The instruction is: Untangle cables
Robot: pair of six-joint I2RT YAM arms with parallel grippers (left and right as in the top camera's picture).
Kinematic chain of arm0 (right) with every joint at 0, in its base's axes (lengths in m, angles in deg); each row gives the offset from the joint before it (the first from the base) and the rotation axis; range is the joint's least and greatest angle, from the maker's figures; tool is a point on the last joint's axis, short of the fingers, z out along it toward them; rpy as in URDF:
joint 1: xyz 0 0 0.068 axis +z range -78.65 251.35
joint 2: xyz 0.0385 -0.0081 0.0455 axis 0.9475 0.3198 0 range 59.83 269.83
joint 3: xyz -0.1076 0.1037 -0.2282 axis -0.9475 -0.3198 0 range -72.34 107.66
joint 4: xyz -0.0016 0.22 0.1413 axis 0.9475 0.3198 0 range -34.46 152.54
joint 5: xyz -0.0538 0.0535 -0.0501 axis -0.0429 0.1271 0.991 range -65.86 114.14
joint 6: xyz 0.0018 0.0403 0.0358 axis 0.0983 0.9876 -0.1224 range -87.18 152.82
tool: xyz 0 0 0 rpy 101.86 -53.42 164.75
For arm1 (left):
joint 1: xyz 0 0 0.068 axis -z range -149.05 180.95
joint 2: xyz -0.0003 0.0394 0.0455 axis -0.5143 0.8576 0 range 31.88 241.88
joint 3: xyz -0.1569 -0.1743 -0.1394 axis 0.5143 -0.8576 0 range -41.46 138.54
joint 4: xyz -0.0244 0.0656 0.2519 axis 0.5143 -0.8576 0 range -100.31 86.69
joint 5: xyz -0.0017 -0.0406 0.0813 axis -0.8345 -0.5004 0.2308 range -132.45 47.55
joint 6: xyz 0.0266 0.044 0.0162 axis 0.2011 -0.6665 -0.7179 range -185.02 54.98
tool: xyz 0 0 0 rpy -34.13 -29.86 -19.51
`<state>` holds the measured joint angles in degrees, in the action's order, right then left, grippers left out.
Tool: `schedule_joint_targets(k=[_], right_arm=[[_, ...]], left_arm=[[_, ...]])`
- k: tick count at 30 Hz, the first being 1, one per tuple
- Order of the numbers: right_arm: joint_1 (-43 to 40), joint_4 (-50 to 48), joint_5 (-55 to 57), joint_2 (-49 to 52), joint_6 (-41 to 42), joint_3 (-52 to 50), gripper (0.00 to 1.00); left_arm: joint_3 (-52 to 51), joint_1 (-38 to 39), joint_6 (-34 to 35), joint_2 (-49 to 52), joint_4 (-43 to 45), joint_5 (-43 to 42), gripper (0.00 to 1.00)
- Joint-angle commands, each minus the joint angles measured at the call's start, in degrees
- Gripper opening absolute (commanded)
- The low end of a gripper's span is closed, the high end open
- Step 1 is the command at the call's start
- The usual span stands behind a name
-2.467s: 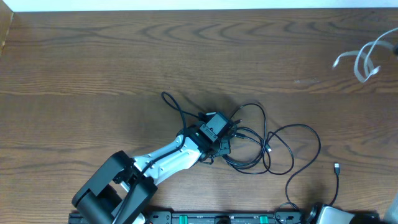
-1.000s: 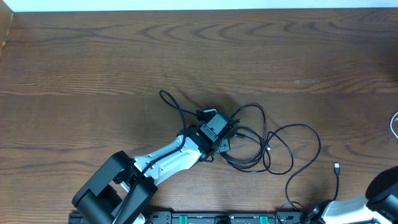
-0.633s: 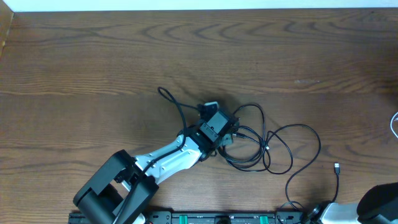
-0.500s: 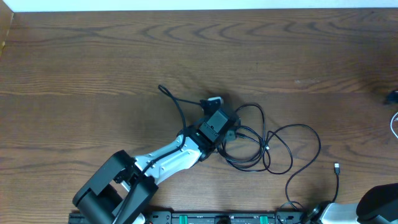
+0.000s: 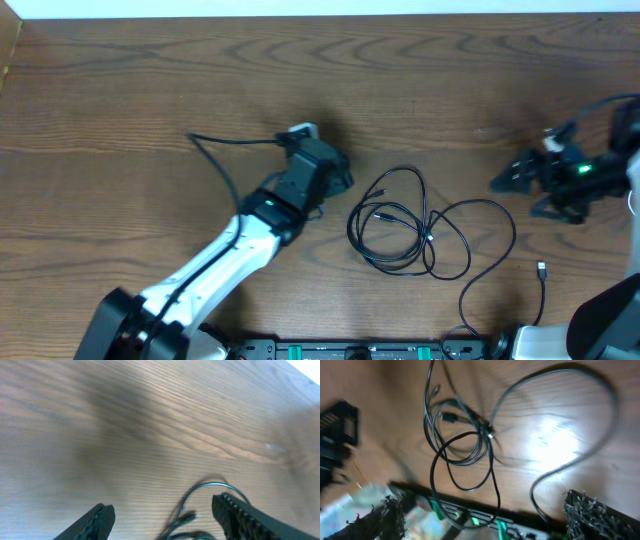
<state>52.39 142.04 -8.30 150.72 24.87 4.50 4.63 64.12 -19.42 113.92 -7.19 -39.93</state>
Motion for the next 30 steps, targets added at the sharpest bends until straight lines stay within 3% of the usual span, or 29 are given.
schedule_joint_targets(k=[1, 5, 6, 7, 9, 12, 14, 16, 19, 22, 25, 28, 30], right_arm=[[6.01, -2.49, -5.79, -0.35, -5.99, -5.79, 0.99], [12.83, -11.65, -11.15, -0.33, -3.89, -13.62, 0.98], [14.38, -14.19, -12.98, -0.33, -2.54, -15.56, 0.93], [15.63, -16.06, -14.53, -0.35, -1.79, -17.05, 0.83], [18.45, -20.26, -17.81, -0.33, -1.75, -19.82, 0.5], [22.36, -25.03, -23.65, -0.33, -1.75, -21.59, 0.17], [24.33, -28.17, -26.32, -0.35, -1.73, -21.46, 0.01], [25.66, -31.85, -27.04, -0.35, -0.59, -20.55, 0.01], [25.7, -38.97, -23.21, -0.35, 8.96, -17.27, 0.01], [25.55, -42.07, -21.92, -0.35, 11.15, -7.61, 0.01], [26.01, -40.79, -17.77, -0.37, 11.39, 2.75, 0.01], [26.95, -37.9, -12.41, -0.37, 11.58, 11.85, 0.01], [27.98, -35.32, -9.99, -0.48, 11.56, 17.05, 0.01]], left_arm=[[0.33, -2.67, -1.03, -3.43, -3.28, 0.96, 0.69], [0.33, -4.55, -1.03, -5.64, -7.65, 0.96, 0.69], [0.33, -4.68, -1.03, -5.84, -8.17, 0.98, 0.69], [0.33, -4.72, -1.03, -5.88, -8.63, 0.96, 0.69], [0.33, -4.72, -1.01, -5.86, -9.62, 0.96, 0.69], [0.33, -4.72, -1.01, -5.86, -10.97, 0.96, 0.69], [0.33, -4.72, -1.01, -5.86, -11.3, 0.96, 0.69], [0.33, -4.72, -1.01, -5.86, -11.34, 0.52, 0.69], [0.33, -4.72, -1.03, -5.86, -11.39, -4.68, 0.7], [0.33, -4.72, -1.03, -5.86, -11.45, -11.1, 0.77], [0.33, -4.72, -0.98, -5.86, -11.28, -19.87, 0.97], [0.33, -4.72, -1.01, -5.86, -10.4, -30.4, 0.97], [0.33, -4.7, -1.01, -5.86, -9.66, -33.05, 0.97]])
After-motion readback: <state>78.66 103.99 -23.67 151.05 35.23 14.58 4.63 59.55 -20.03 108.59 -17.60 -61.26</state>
